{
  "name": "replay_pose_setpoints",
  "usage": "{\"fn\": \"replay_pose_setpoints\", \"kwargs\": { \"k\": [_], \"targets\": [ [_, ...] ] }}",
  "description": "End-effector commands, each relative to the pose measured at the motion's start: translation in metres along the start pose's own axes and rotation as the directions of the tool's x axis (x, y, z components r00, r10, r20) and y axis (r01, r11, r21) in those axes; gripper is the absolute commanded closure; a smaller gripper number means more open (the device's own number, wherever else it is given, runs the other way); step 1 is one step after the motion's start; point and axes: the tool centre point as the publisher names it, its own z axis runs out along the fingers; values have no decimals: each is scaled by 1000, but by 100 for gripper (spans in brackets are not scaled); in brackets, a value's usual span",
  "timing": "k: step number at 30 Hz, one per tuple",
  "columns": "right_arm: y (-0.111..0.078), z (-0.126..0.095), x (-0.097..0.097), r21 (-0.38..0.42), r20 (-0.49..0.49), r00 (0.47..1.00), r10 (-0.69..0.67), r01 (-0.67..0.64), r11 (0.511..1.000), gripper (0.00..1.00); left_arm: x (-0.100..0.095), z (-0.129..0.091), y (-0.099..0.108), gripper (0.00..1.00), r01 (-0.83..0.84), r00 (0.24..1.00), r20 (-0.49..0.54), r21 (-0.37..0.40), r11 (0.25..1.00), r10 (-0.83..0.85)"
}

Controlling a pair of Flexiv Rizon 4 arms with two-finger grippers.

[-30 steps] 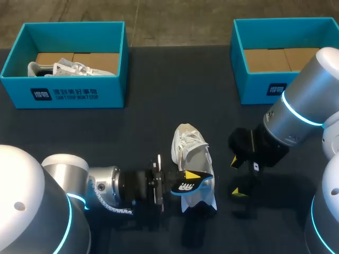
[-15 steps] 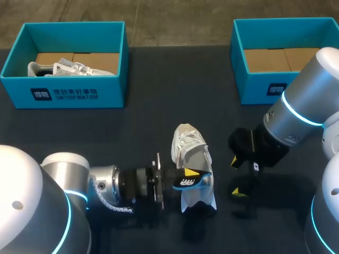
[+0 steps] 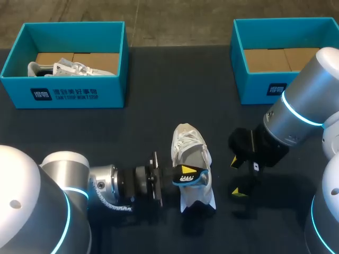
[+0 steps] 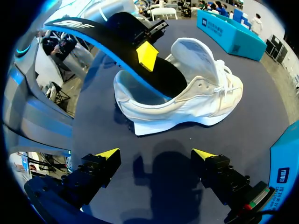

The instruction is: Take the shoe out of the shoebox, open the shoe tongue, remove and reinsert the insole, then place the shoe into the shoebox

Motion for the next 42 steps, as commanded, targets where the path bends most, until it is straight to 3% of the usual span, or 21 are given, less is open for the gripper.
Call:
{"fn": "replay_pose_setpoints", "kwargs": {
  "k": [1,26,38,39,42],
  "targets": [
    [0,0,1,1,2,1000,1,-1,1000,0,0,3,6,100,-4,1000,6,-17,1000,5],
    [0,0,1,1,2,1000,1,-1,1000,0,-2,5,23,100,-57,998,24,-126,990,61],
    [0,0,1,1,2,1000,1,-1,1000,0,1,4,17,100,-49,999,9,-101,994,50],
    [0,0,1,1,2,1000,1,-1,1000,0,1,5,17,92,-50,999,9,-100,994,51],
    [0,0,1,1,2,1000,1,-1,1000,0,2,6,17,84,-52,999,8,-99,994,53]
  ]
}}
